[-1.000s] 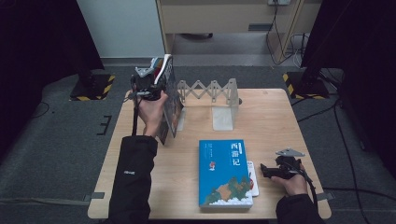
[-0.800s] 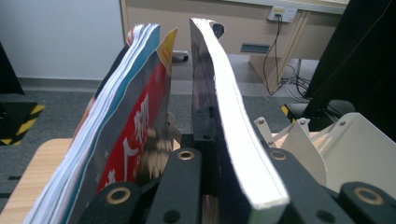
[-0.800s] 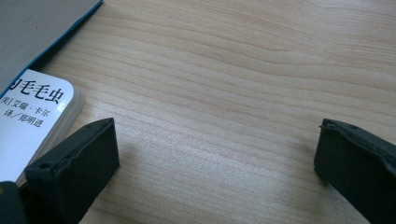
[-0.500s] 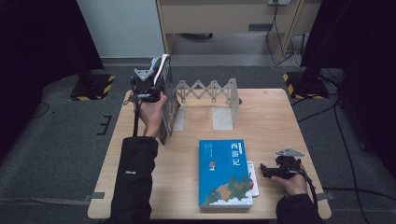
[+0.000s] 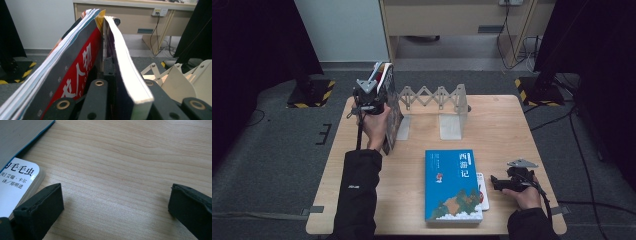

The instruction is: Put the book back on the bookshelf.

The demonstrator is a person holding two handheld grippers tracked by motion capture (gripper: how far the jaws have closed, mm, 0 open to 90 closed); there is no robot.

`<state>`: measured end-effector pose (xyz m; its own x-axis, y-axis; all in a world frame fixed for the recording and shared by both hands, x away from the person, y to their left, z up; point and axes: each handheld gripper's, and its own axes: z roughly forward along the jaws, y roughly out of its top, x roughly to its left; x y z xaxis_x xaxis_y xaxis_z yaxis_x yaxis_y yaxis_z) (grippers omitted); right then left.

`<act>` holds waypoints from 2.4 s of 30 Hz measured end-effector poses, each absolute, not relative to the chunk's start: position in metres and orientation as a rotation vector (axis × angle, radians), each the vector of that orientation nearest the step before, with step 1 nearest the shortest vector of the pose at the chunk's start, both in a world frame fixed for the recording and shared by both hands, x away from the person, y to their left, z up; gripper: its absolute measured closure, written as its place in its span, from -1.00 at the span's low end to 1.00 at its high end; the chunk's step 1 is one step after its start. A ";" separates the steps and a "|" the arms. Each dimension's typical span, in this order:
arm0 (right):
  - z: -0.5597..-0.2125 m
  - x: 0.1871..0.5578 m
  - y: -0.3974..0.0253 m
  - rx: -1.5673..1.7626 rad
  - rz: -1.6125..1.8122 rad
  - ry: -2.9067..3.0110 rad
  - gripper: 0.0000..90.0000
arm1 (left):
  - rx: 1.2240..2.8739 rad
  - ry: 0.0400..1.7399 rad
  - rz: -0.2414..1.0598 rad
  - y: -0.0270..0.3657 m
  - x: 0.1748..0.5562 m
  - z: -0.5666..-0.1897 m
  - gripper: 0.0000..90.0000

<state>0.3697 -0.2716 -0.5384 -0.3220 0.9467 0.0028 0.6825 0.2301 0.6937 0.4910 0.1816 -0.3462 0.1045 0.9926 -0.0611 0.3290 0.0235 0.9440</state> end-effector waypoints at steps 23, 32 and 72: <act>-0.538 0.370 -0.271 1.500 0.844 2.088 -0.99 | 1.574 1.350 0.914 0.186 0.482 -0.347 0.75; -0.538 0.370 -0.271 1.499 0.844 2.086 -0.99 | 1.615 1.434 0.853 0.180 0.490 -0.344 0.63; -0.538 0.370 -0.271 1.493 0.843 2.095 -0.99 | 1.501 1.331 0.863 0.186 0.472 -0.338 0.17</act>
<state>0.3698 -0.2713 -0.5382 -0.3271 0.9450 0.0020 0.6832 0.2350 0.6914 0.4722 0.1857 -0.3376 0.1686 0.9832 -0.0704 0.3365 0.0097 0.9416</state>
